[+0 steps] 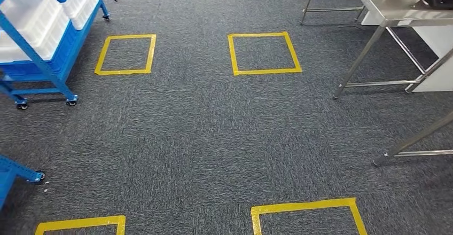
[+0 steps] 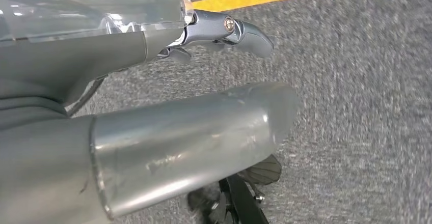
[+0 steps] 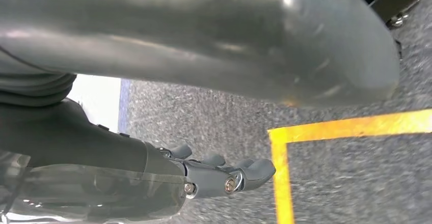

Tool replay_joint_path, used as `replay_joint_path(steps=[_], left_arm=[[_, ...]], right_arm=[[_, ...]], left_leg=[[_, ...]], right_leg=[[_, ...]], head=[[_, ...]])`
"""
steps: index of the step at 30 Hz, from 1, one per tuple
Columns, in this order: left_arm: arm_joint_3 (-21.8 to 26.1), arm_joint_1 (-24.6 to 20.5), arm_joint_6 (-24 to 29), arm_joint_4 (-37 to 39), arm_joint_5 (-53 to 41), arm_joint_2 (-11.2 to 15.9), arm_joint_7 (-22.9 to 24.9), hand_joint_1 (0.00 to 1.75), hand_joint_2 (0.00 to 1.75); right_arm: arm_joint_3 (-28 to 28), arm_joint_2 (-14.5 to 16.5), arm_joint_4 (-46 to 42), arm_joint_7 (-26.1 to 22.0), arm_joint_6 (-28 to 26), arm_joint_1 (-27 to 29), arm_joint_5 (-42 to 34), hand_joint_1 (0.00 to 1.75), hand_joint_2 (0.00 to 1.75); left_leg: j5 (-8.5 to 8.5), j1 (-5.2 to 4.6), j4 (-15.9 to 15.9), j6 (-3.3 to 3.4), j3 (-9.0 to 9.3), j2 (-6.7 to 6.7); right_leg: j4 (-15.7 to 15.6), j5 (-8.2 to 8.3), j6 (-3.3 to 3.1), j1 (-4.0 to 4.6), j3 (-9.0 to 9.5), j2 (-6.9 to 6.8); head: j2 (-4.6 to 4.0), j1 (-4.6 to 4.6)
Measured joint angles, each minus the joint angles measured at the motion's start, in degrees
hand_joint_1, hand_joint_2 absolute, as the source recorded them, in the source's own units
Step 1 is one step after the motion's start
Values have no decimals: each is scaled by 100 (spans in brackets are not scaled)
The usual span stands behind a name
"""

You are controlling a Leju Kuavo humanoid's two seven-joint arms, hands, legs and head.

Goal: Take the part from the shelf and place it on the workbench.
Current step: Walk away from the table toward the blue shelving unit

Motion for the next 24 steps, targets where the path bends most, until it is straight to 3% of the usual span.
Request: replay_joint_path(steps=[1,3,5,6,7,9,10,11,12,13,15,17,18,20,21,22,24], left_arm=[[0,-9,-1,2,-5,-10,0,0,0],[0,-22,-1,6,-21,-29,0,0,0],[-1,-9,-1,7,-41,-26,0,0,0],[-1,6,1,7,-49,-21,-1,0,0],[-2,13,1,7,-57,-17,-1,0,0],[-2,2,2,8,-63,-11,-1,0,0],[-2,-7,3,8,-62,-10,0,0,0],[-2,-12,4,8,-62,-8,0,0,0],[-2,-9,5,8,-61,-3,0,0,0],[-2,-1,7,8,-61,1,0,0,0],[-2,10,9,8,-62,7,0,0,0],[-2,4,11,8,-64,7,0,0,0],[-2,2,11,8,-65,7,0,0,0],[-2,14,13,8,-66,8,0,0,0],[-2,24,14,8,-67,8,0,0,0],[-2,30,14,8,-67,8,0,0,0],[-2,22,15,8,-69,8,0,0,0]], right_arm=[[0,-6,1,-1,7,-1,2,0,0],[0,-21,3,-3,32,-9,12,0,0],[0,-27,5,-8,60,-27,22,0,0],[0,-25,5,-10,73,-34,28,0,0],[0,-23,5,-13,84,-30,34,0,0],[-1,-20,5,-14,100,-3,49,0,0],[-2,-20,5,-14,105,10,52,0,0],[-2,-20,5,-14,109,16,55,0,0],[-2,-20,6,-14,113,17,57,0,0],[-2,-19,8,-13,117,13,58,0,0],[-2,-14,13,-14,127,4,65,0,0],[-2,-9,16,-15,139,-2,87,0,0],[-2,-9,16,-15,145,-11,101,0,0],[-2,-7,16,-15,155,-39,118,0,0],[-2,-6,16,-15,156,-53,121,0,0],[-2,-5,16,-16,156,-61,123,0,0],[-3,1,19,-17,161,-57,132,0,0]], left_leg=[[2,-8,2,-1,4,-75],[21,10,-6,-30,-25,-210],[55,19,-33,-87,-46,-340],[39,4,-7,-107,-60,-294],[-43,-15,112,-128,-115,-158],[-380,-24,672,-173,-373,231],[-566,-4,1033,-207,-545,350],[-679,20,1316,-240,-674,409],[-689,47,1429,-271,-715,440],[-593,71,1324,-300,-642,469],[-262,99,598,-334,-230,636],[-78,92,29,-285,92,845],[-68,82,-60,-240,134,893],[-51,71,-59,-153,119,779],[-35,78,-82,-118,120,725],[-18,86,-104,-83,123,667],[16,98,-130,-28,111,555]], right_leg=[[-334,166,-78,35,124,144],[-660,274,-173,76,234,315],[-753,307,-189,61,266,198],[-829,338,-190,40,309,122],[-910,372,-197,18,356,34],[-1002,399,-195,2,416,-162],[-1002,391,-195,1,417,-261],[-994,377,-185,0,414,-355],[-982,360,-171,-7,412,-445],[-964,341,-151,-19,414,-530],[-902,282,-92,-43,426,-686],[-832,210,-17,-34,441,-809],[-811,187,16,-20,452,-860],[-806,162,69,-22,481,-943],[-787,129,104,-35,492,-915],[-703,44,138,-55,464,-803],[-180,-302,185,-89,222,-453]], head=[[0,-8],[0,-8],[1,-2],[0,-2],[0,-9],[0,-21],[1,-29],[1,-29],[1,-31],[1,-31],[0,-33],[-1,-24],[0,-14],[1,6],[0,10],[0,19],[-1,35]])
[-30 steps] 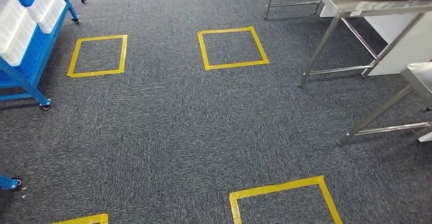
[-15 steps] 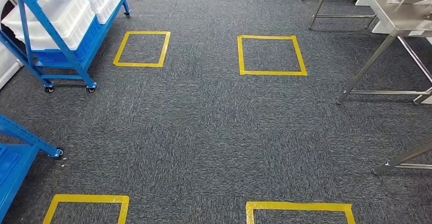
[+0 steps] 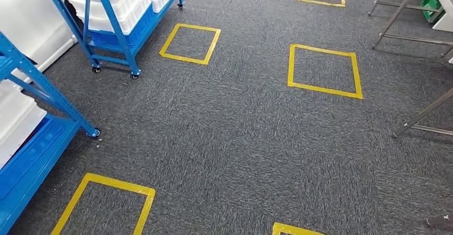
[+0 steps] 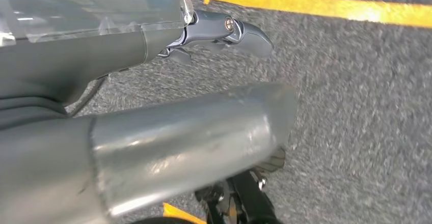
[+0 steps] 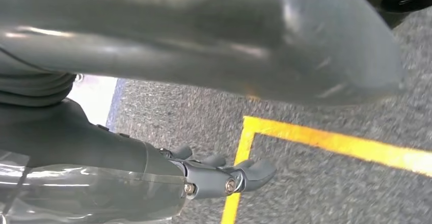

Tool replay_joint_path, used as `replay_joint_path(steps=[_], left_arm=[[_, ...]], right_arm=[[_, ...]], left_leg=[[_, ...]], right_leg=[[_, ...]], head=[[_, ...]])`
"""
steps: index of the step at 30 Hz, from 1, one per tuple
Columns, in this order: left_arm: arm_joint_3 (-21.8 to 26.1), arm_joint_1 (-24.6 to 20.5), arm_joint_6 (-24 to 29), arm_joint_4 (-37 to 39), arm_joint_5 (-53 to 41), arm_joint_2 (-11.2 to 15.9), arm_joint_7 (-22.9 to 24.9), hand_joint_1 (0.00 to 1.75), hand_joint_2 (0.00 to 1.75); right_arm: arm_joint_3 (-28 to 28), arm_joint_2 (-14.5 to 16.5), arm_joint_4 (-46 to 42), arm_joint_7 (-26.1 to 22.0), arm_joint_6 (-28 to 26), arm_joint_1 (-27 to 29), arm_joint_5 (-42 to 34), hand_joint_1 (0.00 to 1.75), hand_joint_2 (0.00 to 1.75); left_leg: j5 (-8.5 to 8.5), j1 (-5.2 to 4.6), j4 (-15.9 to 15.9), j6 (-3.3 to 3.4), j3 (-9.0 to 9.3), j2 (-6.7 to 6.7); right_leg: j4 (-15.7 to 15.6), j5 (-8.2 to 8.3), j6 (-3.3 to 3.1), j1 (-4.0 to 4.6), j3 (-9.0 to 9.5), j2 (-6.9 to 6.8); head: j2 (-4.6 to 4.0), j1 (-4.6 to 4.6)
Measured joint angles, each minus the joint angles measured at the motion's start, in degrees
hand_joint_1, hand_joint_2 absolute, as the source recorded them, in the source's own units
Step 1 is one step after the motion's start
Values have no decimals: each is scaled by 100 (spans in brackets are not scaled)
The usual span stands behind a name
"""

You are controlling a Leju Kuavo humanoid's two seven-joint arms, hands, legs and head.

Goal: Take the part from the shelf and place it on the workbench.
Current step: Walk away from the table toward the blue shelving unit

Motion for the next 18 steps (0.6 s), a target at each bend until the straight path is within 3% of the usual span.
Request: replay_joint_path(steps=[2,3,4,6,8,10,12,14,16,18], left_arm=[[0,-19,0,0,-6,2,0,0,0],[0,-23,0,0,-10,5,0,0,0],[0,-22,0,0,-13,9,0,0,0],[0,-18,-1,0,-17,15,0,0,0],[0,-26,-2,0,-20,16,0,0,0],[0,-27,-2,0,-21,20,0,0,0],[0,-5,-2,0,-27,22,0,0,0],[0,14,1,0,-38,25,0,0,0],[0,0,5,0,-54,34,0,0,0],[0,-11,8,0,-63,45,1,0,0]], right_arm=[[-4,6,7,-1,7,19,18,0,0],[-7,7,10,-1,10,29,31,0,0],[-10,7,13,-3,12,34,45,0,0],[-24,7,16,-11,20,37,72,0,0],[-38,8,19,-21,27,38,84,0,0],[-43,10,21,-29,30,30,86,0,0],[-43,16,25,-35,37,14,91,0,0],[-45,26,27,-42,45,16,105,0,0],[-52,32,27,-46,52,42,122,0,0],[-68,34,27,-46,60,59,143,0,0]], left_leg=[[17,-7,4,23,-37,-143],[21,-11,9,25,-47,-227],[25,-12,16,24,-50,-313],[30,-11,33,8,-44,-488],[40,-20,54,-46,-62,-644],[67,-12,49,-126,-98,-775],[88,10,38,-200,-132,-854],[-83,0,285,-232,-260,-621],[-471,-12,951,-243,-557,-274],[-716,-12,1567,-259,-804,-145]], right_leg=[[766,-338,2,-14,-393,196],[980,-359,-2,-17,-513,221],[982,-260,-9,-20,-533,236],[377,191,-37,-37,-277,350],[-302,485,-63,-51,10,621],[-507,511,-87,-35,83,723],[-546,547,-153,-27,100,566],[-611,595,-241,-30,116,401],[-635,607,-292,1,109,229],[-629,596,-315,42,100,35]], head=[[1,4],[1,4],[1,4],[1,5],[1,3],[1,-1],[1,-4],[1,-28],[1,-57],[1,-65]])
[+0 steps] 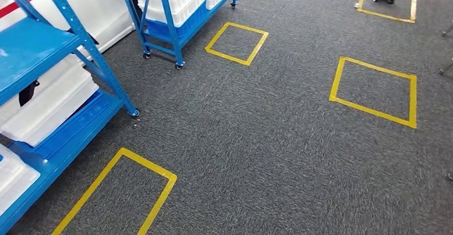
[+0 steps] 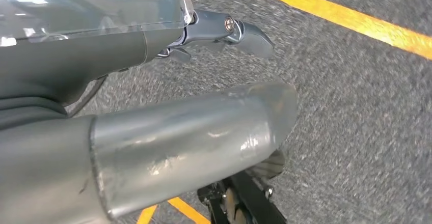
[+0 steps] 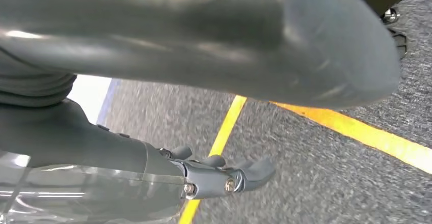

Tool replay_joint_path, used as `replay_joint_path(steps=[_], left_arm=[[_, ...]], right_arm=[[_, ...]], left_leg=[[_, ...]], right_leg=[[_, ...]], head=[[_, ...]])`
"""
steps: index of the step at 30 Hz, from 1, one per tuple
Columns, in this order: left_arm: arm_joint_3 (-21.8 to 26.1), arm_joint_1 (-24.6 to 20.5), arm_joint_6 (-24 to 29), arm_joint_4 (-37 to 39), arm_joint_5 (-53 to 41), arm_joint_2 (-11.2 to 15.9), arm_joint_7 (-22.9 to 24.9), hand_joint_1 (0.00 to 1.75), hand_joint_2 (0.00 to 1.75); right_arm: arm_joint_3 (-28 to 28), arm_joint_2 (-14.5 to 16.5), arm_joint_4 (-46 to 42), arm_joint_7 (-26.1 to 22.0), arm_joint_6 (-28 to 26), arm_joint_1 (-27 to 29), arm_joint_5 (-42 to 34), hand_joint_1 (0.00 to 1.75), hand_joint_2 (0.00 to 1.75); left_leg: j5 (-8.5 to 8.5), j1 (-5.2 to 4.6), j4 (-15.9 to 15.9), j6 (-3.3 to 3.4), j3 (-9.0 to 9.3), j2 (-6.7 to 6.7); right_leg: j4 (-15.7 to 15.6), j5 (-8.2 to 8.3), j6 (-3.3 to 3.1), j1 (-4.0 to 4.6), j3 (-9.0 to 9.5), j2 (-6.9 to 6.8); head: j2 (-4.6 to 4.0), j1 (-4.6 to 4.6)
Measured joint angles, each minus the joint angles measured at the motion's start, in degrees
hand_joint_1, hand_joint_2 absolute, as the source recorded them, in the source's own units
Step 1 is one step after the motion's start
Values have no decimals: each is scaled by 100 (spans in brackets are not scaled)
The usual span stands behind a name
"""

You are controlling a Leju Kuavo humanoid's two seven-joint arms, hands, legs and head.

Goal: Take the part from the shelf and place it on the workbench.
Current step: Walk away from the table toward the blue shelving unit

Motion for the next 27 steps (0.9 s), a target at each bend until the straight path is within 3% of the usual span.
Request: replay_joint_path(steps=[1,2,4,6,7,9,11,13,15,16,17,18,20,22,24,25,27], left_arm=[[0,8,1,0,-2,4,2,0,0],[0,19,1,0,-3,8,7,0,0],[0,32,1,-1,-7,22,20,0,0],[0,24,4,-3,-14,39,26,0,0],[0,27,10,-4,-17,47,27,0,0],[0,49,21,-5,-19,61,28,0,0],[0,53,26,-5,-20,66,26,0,0],[1,28,28,-6,-20,64,23,0,0],[1,10,29,-7,-20,64,22,0,0],[1,11,30,-7,-20,64,22,0,0],[1,15,30,-7,-20,64,22,0,0],[1,19,31,-6,-20,64,23,0,0],[2,15,31,-6,-20,64,24,0,0],[2,3,32,-7,-21,64,24,0,0],[2,17,33,-5,-22,63,23,0,0],[2,33,33,-5,-23,59,23,0,0],[2,40,34,-4,-25,51,25,0,0]], right_arm=[[-9,3,0,0,2,0,11,0,0],[-16,10,0,0,4,-8,25,0,0],[-23,30,1,-2,12,-26,42,0,0],[-36,51,2,-8,20,-39,50,0,0],[-45,58,2,-13,22,-49,52,0,0],[-61,68,2,-25,24,-83,58,0,0],[-68,72,2,-37,25,-99,66,0,0],[-74,72,3,-43,24,-87,76,0,0],[-78,73,5,-43,23,-71,86,0,0],[-79,73,6,-42,23,-66,92,0,0],[-79,73,7,-42,22,-63,99,0,0],[-80,73,7,-42,21,-61,107,0,0],[-81,74,7,-42,19,-55,119,0,0],[-84,76,7,-40,19,-56,123,0,0],[-88,78,7,-38,17,-70,133,0,0],[-92,78,7,-37,15,-76,142,0,0],[-106,78,7,-36,8,-70,158,0,0]], left_leg=[[23,-1,46,1,12,32],[141,-4,-135,12,138,65],[447,-39,-927,76,600,255],[596,-92,-1480,149,907,432],[601,-116,-1563,177,937,456],[648,-105,-1603,216,931,336],[709,-63,-1674,265,946,221],[757,-42,-1704,300,922,97],[782,-39,-1696,304,880,-51],[791,-35,-1690,294,871,-134],[797,-27,-1680,279,867,-222],[800,-14,-1666,259,865,-309],[795,3,-1615,194,836,-468],[806,10,-1581,106,775,-596],[841,30,-1591,19,721,-702],[823,39,-1562,-7,693,-632],[598,39,-1220,-28,532,-297]], right_leg=[[4,-6,-8,17,-1,-91],[7,-13,-13,30,3,-175],[12,-31,-5,54,27,-321],[19,-53,35,72,50,-439],[21,-59,59,76,59,-492],[24,-72,108,70,81,-558],[207,-223,175,48,18,-318],[821,-590,237,-2,-266,49],[1499,-868,277,-56,-597,175],[1614,-847,297,-82,-659,190],[1511,-711,315,-109,-614,206],[1206,-492,332,-140,-472,252],[458,-140,350,-192,-133,514],[127,-59,319,-187,-6,674],[107,-42,237,-158,-11,552],[90,-23,188,-152,-7,480],[53,7,94,-147,-7,316]], head=[[0,0],[1,-1],[1,-1],[1,10],[1,16],[1,19],[1,37],[0,57],[0,56],[1,56],[1,56],[1,57],[1,56],[1,51],[1,50],[1,43],[1,0]])
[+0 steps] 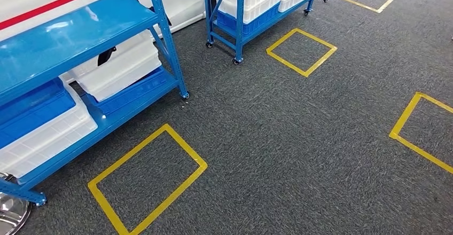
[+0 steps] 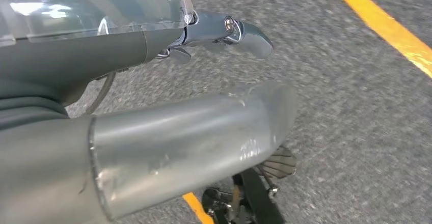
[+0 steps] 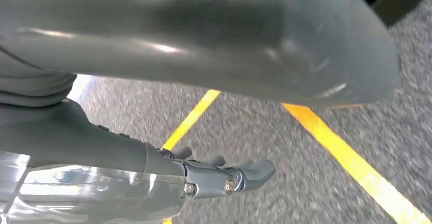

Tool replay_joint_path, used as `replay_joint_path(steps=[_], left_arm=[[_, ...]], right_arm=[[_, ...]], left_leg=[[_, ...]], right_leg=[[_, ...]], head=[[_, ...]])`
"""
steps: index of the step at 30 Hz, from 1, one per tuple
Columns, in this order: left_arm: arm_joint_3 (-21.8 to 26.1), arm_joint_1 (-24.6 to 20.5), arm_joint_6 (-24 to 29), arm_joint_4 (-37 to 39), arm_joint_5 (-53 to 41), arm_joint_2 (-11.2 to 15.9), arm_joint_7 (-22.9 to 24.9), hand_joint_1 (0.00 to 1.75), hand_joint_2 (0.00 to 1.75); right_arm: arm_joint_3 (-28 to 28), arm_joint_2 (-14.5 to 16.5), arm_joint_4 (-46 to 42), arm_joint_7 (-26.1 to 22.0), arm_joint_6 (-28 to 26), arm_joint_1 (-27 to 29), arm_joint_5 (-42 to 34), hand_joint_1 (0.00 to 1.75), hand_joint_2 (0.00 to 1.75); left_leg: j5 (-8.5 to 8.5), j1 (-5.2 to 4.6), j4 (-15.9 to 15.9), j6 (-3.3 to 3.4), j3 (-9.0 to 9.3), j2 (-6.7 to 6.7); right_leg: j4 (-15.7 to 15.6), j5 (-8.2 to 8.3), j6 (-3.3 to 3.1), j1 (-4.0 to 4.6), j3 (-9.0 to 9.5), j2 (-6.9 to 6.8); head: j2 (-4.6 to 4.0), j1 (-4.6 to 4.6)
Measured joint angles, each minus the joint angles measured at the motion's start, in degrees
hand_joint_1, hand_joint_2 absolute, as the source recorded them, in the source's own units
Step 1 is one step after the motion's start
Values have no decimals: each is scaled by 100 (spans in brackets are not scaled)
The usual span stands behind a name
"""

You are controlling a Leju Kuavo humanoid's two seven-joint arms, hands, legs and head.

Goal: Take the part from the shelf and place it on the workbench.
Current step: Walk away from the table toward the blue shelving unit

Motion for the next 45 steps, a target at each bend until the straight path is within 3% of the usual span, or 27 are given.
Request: replay_joint_path(steps=[1,2,4,5,6,9,10,12,13,15,17,19,20,21,23,24,26,28,30,32,34,35,37,39,41,43,45], left_arm=[[0,-10,1,0,0,-3,1,0,0],[0,-26,1,0,0,-3,1,0,0],[0,-33,2,0,0,-4,1,0,0],[0,-25,2,0,0,-4,1,0,0],[0,-15,2,0,0,-4,1,0,0],[0,-25,2,0,-5,-5,-4,0,0],[0,-30,2,0,-8,-6,-6,0,0],[1,-17,5,-1,-13,-6,-8,0,0],[1,-3,7,-2,-13,-8,-8,0,0],[2,-1,10,-2,-19,-17,-8,0,0],[2,-26,12,-2,-28,-29,-7,0,0],[2,-39,16,-2,-31,-36,-8,0,0],[2,-36,19,-2,-32,-38,-8,0,0],[2,-32,22,-2,-34,-43,-8,0,0],[2,-28,25,-2,-37,-57,-8,0,0],[2,-34,25,-2,-40,-64,-9,0,0],[3,-37,26,-2,-48,-70,-14,0,0],[4,-23,26,-2,-58,-71,-16,0,0],[4,-10,26,-2,-77,-83,-19,0,0],[4,-27,26,-2,-92,-94,-21,0,0],[4,-46,26,-2,-96,-96,-22,0,0],[4,-44,26,-2,-96,-98,-23,0,0],[4,-29,26,-2,-96,-100,-25,0,0],[4,-36,26,-2,-96,-99,-25,0,0],[4,-55,27,-2,-96,-100,-26,0,0],[5,-45,28,-2,-96,-101,-26,0,0],[6,-24,30,-2,-96,-109,-26,0,0]], right_arm=[[-8,0,0,1,-3,11,9,0,0],[-15,0,0,1,-4,22,16,0,0],[-32,0,0,1,-4,30,34,0,0],[-43,0,0,1,-4,25,45,0,0],[-51,1,0,1,-4,18,59,0,0],[-69,2,0,1,-5,3,92,0,0],[-76,2,0,2,-6,-5,96,0,0],[-90,2,-1,5,-7,-42,102,0,0],[-96,2,-1,9,-9,-59,108,0,0],[-104,0,-1,18,-14,-75,124,0,0],[-113,0,0,31,-17,-65,146,0,0],[-122,0,0,44,-20,-54,172,0,0],[-130,-1,0,48,-21,-50,185,0,0],[-137,-2,0,50,-22,-47,194,0,0],[-149,-6,-1,51,-27,-44,203,0,0],[-152,-8,-1,52,-29,-44,207,0,0],[-156,-10,-1,55,-33,-59,222,0,0],[-161,-9,-2,55,-37,-84,247,0,0],[-168,-9,-2,56,-39,-86,269,0,0],[-188,-11,-2,57,-39,-63,283,0,0],[-218,-11,-2,57,-39,-40,292,0,0],[-231,-11,-2,57,-39,-38,297,0,0],[-245,-11,-2,57,-39,-47,304,0,0],[-249,-11,-2,57,-39,-55,306,0,0],[-252,-11,-2,57,-39,-65,307,0,0],[-254,-11,-3,57,-40,-104,308,0,0],[-254,-15,-5,62,-43,-128,308,0,0]], left_leg=[[-203,-5,351,-4,-155,186],[-406,-5,755,-9,-332,277],[-588,-5,1276,-16,-527,333],[-520,-7,1221,-10,-467,351],[-370,-12,946,4,-295,392],[-9,-76,-128,105,301,720],[10,-102,-269,142,365,775],[19,-120,-306,202,352,673],[42,-106,-341,232,368,615],[101,-69,-418,299,400,484],[137,-60,-434,336,381,351],[149,-64,-427,343,354,193],[152,-65,-420,340,352,105],[152,-63,-409,332,356,14],[141,-61,-377,300,355,-152],[137,-64,-352,269,341,-220],[146,-65,-332,194,296,-336],[165,-53,-348,119,265,-436],[37,-62,-170,67,175,-208],[-323,-68,463,35,-113,180],[-611,-57,1168,6,-439,318],[-612,-55,1291,-1,-488,339],[-307,-57,843,9,-236,413],[4,-90,41,70,185,670],[75,-131,-302,157,340,809],[90,-138,-322,231,323,671],[133,-108,-376,301,341,536]], right_leg=[[-3,-1,-29,22,-5,-92],[-1,-7,-50,45,-12,-190],[4,-20,-67,85,-17,-384],[8,-26,-70,98,-14,-468],[13,-35,-68,107,-6,-544],[38,-79,-9,132,35,-750],[42,-91,21,135,48,-806],[29,-99,79,136,84,-904],[34,-116,112,125,107,-888],[277,-314,173,103,19,-588],[945,-692,205,71,-315,-218],[1528,-874,224,54,-623,-126],[1557,-795,227,48,-654,-116],[1371,-612,226,41,-581,-98],[638,-188,211,19,-258,86],[333,-61,199,12,-131,197],[95,-21,170,25,-40,314],[59,6,109,29,-28,183],[-1,36,24,14,-3,31],[-30,40,-37,32,3,-146],[-28,25,-61,61,0,-336],[-26,16,-64,69,4,-426],[-25,-10,-51,75,36,-586],[-17,-51,-10,99,86,-727],[-7,-84,43,131,116,-846],[-15,-101,97,145,145,-962],[110,-222,165,124,129,-788]], head=[[0,-24],[0,-39],[0,-41],[0,-41],[0,-42],[0,-37],[0,-33],[0,-30],[-1,-25],[-1,4],[0,33],[0,36],[0,38],[0,38],[0,39],[0,38],[-1,34],[-1,33],[-1,7],[-1,-34],[0,-49],[0,-47],[0,-50],[-1,-54],[-1,-40],[0,-25],[0,-10]])
